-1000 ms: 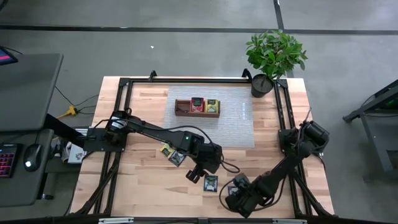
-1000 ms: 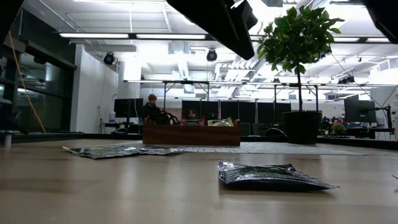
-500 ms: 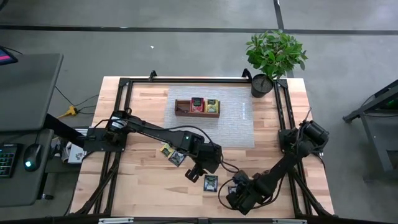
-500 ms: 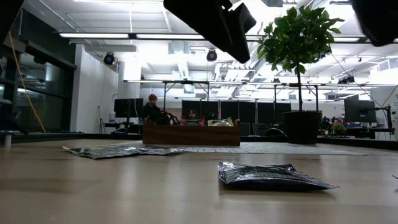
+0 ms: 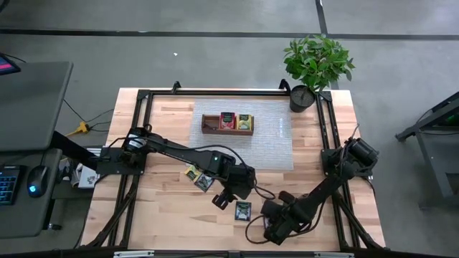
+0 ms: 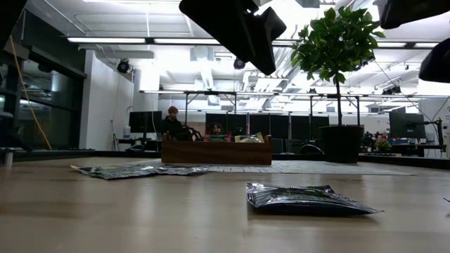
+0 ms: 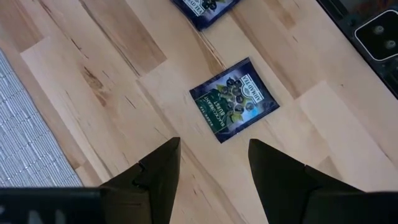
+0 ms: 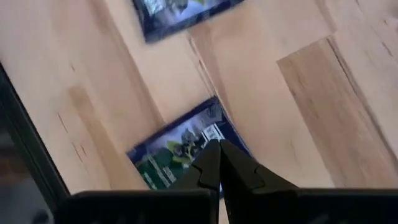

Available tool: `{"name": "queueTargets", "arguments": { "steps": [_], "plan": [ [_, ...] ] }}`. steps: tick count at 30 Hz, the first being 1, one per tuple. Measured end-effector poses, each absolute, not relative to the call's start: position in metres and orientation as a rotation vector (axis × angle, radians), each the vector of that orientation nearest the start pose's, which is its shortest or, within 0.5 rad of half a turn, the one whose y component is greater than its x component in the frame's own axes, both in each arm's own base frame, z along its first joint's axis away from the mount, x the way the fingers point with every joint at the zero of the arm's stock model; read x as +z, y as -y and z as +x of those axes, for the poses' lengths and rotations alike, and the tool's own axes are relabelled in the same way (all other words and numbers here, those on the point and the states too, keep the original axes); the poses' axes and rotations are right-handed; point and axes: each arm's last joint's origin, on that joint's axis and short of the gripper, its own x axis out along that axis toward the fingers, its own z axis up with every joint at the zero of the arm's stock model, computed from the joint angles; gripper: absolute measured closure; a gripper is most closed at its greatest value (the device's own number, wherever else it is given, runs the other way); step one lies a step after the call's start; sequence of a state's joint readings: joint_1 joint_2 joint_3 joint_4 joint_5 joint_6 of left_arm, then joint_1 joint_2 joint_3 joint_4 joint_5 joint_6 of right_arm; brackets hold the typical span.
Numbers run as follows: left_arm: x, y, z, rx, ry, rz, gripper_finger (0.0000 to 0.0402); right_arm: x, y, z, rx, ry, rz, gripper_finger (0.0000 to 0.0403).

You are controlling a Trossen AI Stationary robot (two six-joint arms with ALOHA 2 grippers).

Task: Pick & Place Tea
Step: Put the purple tea bag into the left section of the wooden organizer

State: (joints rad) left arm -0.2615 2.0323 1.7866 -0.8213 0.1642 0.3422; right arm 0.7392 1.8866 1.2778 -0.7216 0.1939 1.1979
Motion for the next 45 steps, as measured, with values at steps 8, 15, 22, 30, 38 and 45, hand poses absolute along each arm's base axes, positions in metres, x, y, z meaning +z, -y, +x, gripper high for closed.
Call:
{"name": "queueTargets", "arguments": {
  "steps": [8, 15, 22, 30, 38, 45],
  "plan": [
    [0.254, 0.117, 0.42, -0.565, -1.002, 0.357, 0.0215, 0.17, -0.239, 0.269, -0.199, -1.274, 0.315, 0.0403],
    [0.254, 0.117, 0.42, -0.565, -1.002, 0.357, 0.0215, 0.168, -0.237, 0.271, -0.189, -1.276, 0.289, 0.0403],
    [0.254, 0.117, 0.42, -0.566, -1.002, 0.357, 0.0215, 0.159, -0.24, 0.273, -0.17, -1.295, 0.277, 0.0403],
    [0.254, 0.117, 0.419, -0.566, -1.008, 0.356, 0.0215, 0.153, -0.242, 0.274, -0.147, -1.327, 0.275, 0.0403],
    [0.254, 0.117, 0.419, -0.566, -1.009, 0.357, 0.0215, 0.139, -0.246, 0.277, -0.118, -1.377, 0.28, 0.0403],
    [0.253, 0.117, 0.419, -0.567, -1.018, 0.356, 0.0215, 0.131, -0.247, 0.281, -0.181, -1.372, 0.364, 0.0403]
  ]
}}
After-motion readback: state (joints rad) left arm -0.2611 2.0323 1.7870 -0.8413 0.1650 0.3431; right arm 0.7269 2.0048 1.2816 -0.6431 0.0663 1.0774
